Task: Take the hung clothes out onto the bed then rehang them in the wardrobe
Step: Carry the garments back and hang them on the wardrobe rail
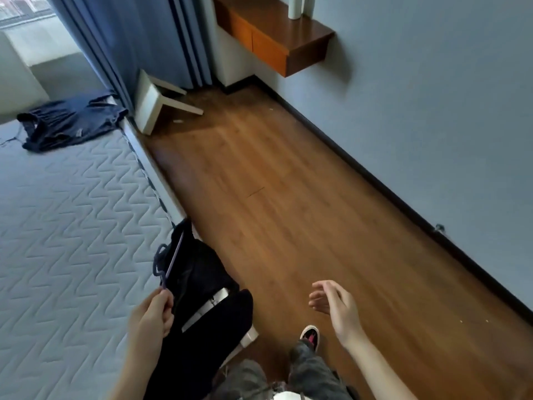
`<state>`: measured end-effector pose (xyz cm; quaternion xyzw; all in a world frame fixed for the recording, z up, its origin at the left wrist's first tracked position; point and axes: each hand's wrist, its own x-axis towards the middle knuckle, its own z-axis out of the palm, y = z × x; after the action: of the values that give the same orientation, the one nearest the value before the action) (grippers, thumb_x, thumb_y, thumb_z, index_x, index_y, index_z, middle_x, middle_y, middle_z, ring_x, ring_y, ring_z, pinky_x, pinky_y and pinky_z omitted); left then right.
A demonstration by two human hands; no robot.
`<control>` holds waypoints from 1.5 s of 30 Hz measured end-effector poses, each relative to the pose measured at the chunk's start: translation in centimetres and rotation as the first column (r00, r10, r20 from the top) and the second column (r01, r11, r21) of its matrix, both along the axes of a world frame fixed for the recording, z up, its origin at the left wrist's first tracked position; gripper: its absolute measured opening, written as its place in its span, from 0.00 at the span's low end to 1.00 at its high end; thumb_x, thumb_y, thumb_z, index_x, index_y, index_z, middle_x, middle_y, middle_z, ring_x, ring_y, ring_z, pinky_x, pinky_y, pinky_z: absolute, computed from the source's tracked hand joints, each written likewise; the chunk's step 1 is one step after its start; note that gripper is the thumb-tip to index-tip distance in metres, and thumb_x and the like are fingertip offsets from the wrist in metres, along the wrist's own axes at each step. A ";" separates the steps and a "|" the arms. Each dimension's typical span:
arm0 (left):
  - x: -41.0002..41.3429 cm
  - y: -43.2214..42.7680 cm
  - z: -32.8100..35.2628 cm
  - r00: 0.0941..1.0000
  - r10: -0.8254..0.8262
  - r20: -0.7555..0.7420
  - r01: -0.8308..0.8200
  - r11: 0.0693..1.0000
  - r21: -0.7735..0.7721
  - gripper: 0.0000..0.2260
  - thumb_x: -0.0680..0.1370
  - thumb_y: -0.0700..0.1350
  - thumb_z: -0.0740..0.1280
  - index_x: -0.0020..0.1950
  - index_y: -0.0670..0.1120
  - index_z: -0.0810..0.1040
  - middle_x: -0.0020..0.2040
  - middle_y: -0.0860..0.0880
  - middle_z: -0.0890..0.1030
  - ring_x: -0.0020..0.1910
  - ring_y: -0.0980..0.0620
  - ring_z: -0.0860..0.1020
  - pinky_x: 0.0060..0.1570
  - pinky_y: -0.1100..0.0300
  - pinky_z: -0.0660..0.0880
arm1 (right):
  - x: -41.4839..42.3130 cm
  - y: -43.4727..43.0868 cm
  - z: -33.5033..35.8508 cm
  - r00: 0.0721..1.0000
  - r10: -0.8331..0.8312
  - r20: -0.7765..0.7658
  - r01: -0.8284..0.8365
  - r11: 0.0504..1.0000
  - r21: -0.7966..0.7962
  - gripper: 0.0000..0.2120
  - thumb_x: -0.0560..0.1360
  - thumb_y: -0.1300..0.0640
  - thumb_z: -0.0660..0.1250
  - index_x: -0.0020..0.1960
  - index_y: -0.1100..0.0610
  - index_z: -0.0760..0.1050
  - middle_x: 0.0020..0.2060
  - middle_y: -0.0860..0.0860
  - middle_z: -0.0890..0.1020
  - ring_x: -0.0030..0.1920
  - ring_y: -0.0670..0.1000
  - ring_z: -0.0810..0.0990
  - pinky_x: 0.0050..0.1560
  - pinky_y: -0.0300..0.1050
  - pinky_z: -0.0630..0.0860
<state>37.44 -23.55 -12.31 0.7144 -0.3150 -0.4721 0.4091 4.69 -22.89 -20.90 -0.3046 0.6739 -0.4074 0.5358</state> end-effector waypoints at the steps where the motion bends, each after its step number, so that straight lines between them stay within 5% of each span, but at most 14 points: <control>1: -2.1 -1.5 0.6 1.000 -0.011 0.004 0.011 1.000 -0.003 0.13 0.81 0.38 0.56 0.35 0.40 0.67 0.22 0.53 0.60 0.18 0.57 0.58 0.21 0.68 0.52 | -2.2 -0.5 0.3 1.000 -0.009 -0.009 0.009 1.000 0.011 0.15 0.83 0.57 0.57 0.48 0.64 0.79 0.38 0.62 0.83 0.37 0.58 0.83 0.39 0.49 0.79; 14: -14.6 -22.5 -0.5 0.997 0.039 -0.070 -0.042 0.998 -0.038 0.12 0.80 0.37 0.58 0.36 0.41 0.68 0.23 0.51 0.60 0.19 0.57 0.57 0.20 0.67 0.52 | -15.2 -21.2 -1.1 0.997 0.052 -0.061 -0.049 0.998 0.049 0.16 0.83 0.58 0.55 0.49 0.66 0.78 0.39 0.64 0.82 0.38 0.59 0.81 0.41 0.50 0.78; 27: -12.6 -44.9 -0.1 0.980 0.198 -0.008 -0.198 0.980 -0.010 0.15 0.79 0.36 0.59 0.32 0.40 0.67 0.24 0.50 0.62 0.22 0.56 0.59 0.22 0.68 0.56 | -7.2 -61.1 4.1 0.887 0.448 -0.113 -0.460 0.878 -0.135 0.16 0.83 0.57 0.54 0.50 0.62 0.80 0.39 0.58 0.84 0.40 0.54 0.85 0.42 0.44 0.82; 36: -7.3 -67.3 -2.1 0.919 0.360 0.162 -0.364 0.931 -0.004 0.14 0.78 0.42 0.60 0.35 0.36 0.68 0.25 0.51 0.65 0.26 0.52 0.61 0.29 0.59 0.56 | -4.2 -85.9 0.9 0.826 0.558 -0.075 -0.562 0.827 -0.029 0.16 0.83 0.59 0.55 0.49 0.63 0.80 0.39 0.60 0.84 0.39 0.57 0.83 0.44 0.51 0.81; 45: -1.7 -82.5 -0.8 0.787 0.576 0.220 -0.587 0.809 -0.018 0.14 0.76 0.47 0.58 0.35 0.39 0.68 0.25 0.53 0.64 0.28 0.51 0.61 0.32 0.56 0.56 | 4.4 -108.9 0.8 0.699 0.710 -0.082 -0.708 0.704 0.061 0.15 0.83 0.62 0.54 0.48 0.67 0.78 0.37 0.62 0.82 0.37 0.56 0.81 0.36 0.41 0.79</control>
<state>35.77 -106.07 -13.09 0.8337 -0.1101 -0.2512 0.4794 9.05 -131.81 -20.08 -0.5535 0.5357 -0.1457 0.6208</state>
